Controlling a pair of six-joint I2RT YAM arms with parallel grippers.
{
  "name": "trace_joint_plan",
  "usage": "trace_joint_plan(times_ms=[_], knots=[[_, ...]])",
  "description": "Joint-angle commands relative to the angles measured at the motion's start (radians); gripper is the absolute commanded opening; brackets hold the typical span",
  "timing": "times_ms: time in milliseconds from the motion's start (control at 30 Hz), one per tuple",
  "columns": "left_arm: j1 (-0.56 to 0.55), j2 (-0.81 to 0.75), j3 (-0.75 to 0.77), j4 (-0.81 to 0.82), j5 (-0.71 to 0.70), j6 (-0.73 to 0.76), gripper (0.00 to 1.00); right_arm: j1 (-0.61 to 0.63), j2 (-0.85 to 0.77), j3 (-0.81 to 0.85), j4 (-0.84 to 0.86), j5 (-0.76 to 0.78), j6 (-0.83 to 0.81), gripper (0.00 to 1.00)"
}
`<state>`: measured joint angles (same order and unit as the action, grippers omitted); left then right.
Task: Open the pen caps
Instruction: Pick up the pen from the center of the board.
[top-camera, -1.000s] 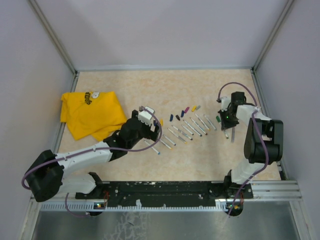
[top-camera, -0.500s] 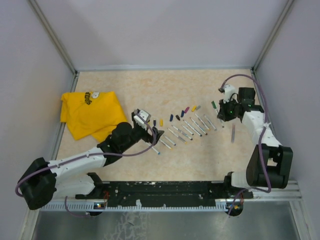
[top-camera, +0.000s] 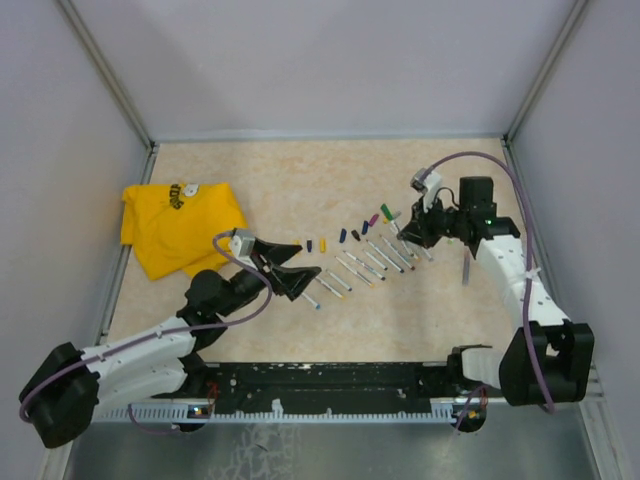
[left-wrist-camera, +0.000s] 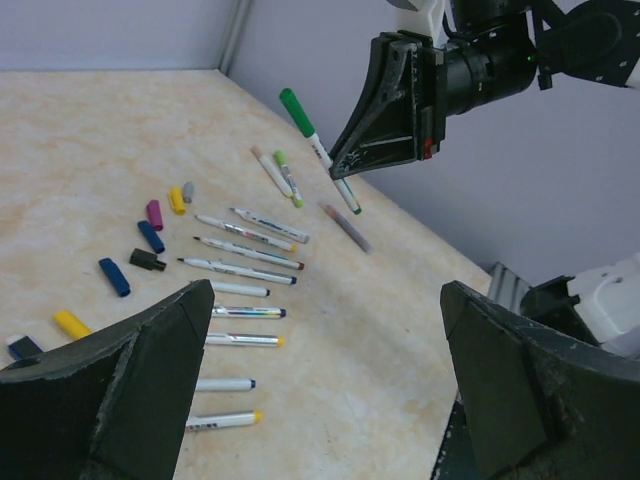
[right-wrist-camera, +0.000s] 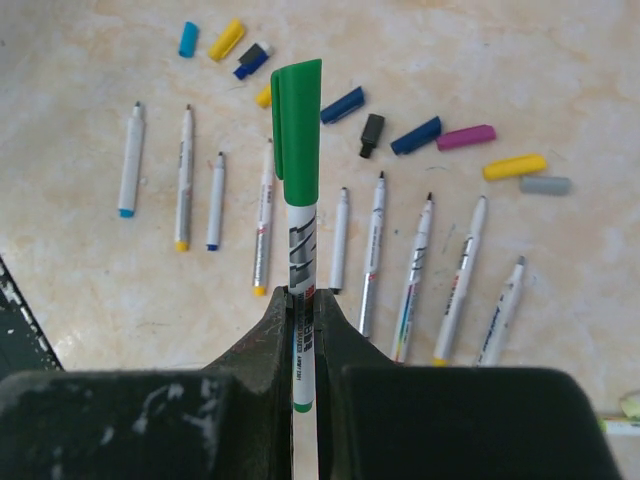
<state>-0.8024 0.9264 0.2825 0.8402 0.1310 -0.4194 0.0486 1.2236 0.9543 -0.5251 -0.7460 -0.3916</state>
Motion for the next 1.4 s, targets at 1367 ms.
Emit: trace_joint_plan(times_ms=[1367], knots=[[-0.06, 0.45, 0.006, 0.584, -0.139, -0.354, 0.99, 0.196, 0.016, -0.013, 0.019, -0.029, -0.044, 0.0]])
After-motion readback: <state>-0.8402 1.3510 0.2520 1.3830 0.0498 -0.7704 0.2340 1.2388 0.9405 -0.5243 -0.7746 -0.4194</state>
